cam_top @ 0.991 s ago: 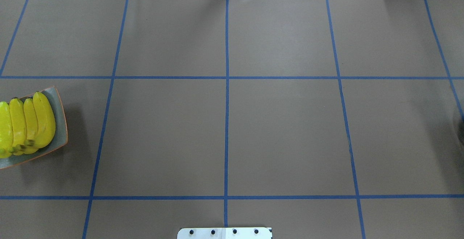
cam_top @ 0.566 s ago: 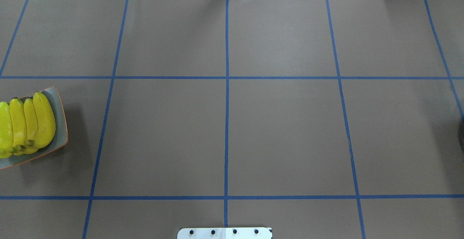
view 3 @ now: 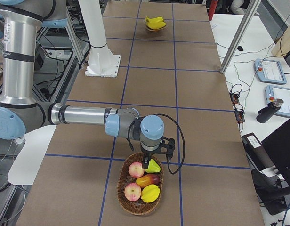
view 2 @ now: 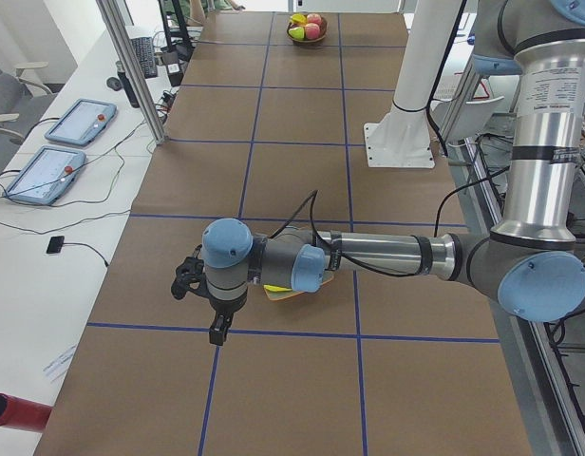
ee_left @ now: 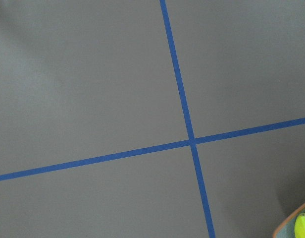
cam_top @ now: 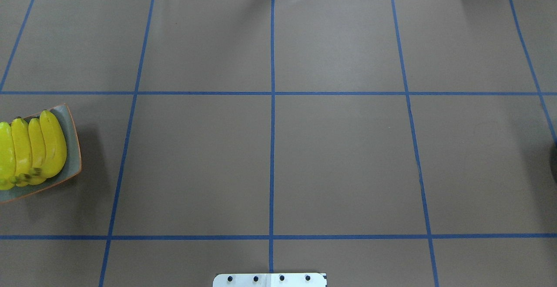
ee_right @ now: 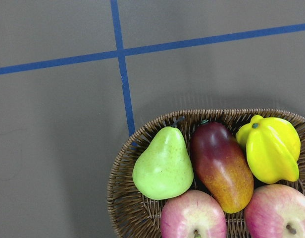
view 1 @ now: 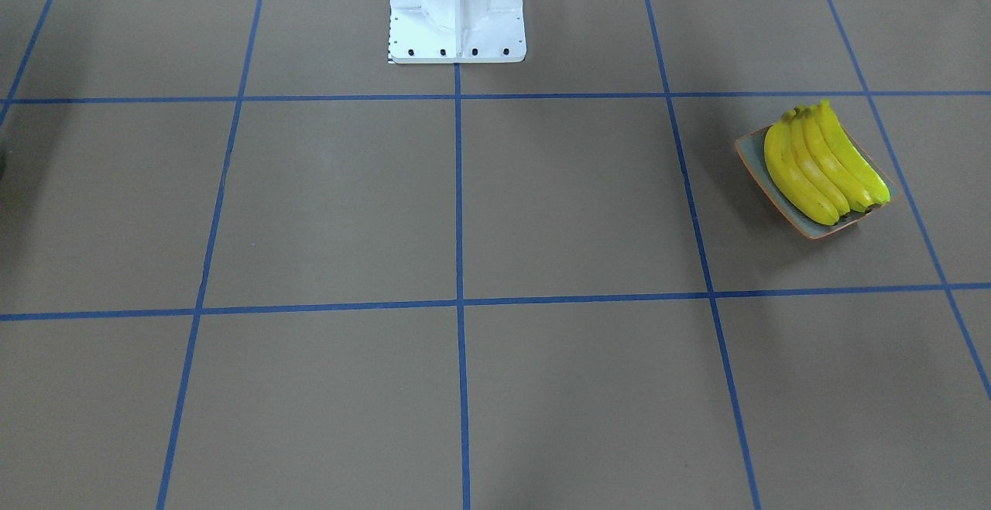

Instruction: Transfer all bananas from basket to plate

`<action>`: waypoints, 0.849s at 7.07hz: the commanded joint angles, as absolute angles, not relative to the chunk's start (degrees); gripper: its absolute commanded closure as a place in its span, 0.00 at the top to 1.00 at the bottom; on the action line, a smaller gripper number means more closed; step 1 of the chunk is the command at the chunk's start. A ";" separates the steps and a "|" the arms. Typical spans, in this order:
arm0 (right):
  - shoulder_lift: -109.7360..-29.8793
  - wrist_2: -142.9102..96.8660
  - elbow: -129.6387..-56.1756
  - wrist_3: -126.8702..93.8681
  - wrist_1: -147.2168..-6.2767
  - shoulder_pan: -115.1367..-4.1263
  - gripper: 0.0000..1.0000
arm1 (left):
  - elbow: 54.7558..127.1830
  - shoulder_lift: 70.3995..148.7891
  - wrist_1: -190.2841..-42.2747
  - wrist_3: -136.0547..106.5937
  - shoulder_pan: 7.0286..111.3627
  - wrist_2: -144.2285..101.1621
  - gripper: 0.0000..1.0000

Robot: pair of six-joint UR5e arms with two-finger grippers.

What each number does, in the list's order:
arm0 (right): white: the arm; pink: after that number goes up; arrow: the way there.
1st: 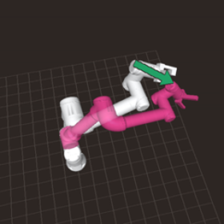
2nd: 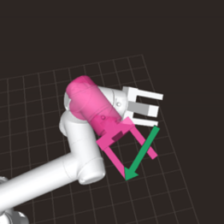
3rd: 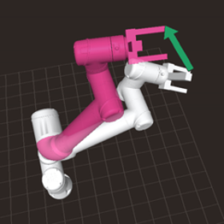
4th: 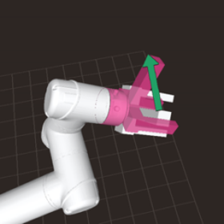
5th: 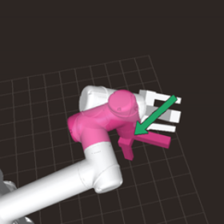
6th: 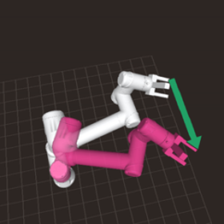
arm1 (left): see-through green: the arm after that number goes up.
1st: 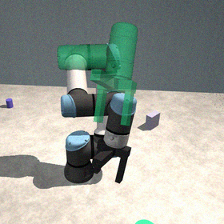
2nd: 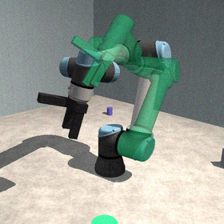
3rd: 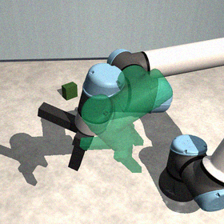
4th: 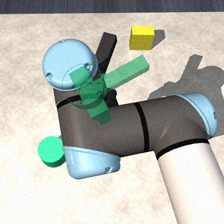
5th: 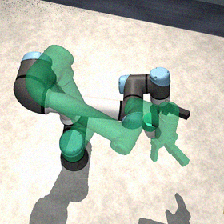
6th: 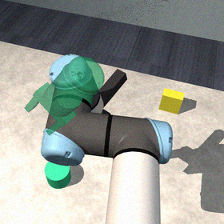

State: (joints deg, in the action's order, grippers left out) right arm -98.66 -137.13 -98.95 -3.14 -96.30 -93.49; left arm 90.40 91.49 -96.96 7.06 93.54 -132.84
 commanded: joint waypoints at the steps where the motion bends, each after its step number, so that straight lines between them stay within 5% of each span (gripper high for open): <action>1: -98.35 -137.46 -99.75 -2.99 -96.77 -93.87 1.00 | 90.44 90.88 -97.21 7.12 93.52 -132.80 1.00; 6: -98.44 -137.55 -99.67 -3.08 -96.68 -93.87 1.00 | 90.18 91.05 -97.21 2.72 93.34 -132.89 1.00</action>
State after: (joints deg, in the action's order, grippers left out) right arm -98.39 -137.48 -99.71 -3.07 -96.68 -93.87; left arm 90.20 91.05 -97.21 3.16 93.34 -132.88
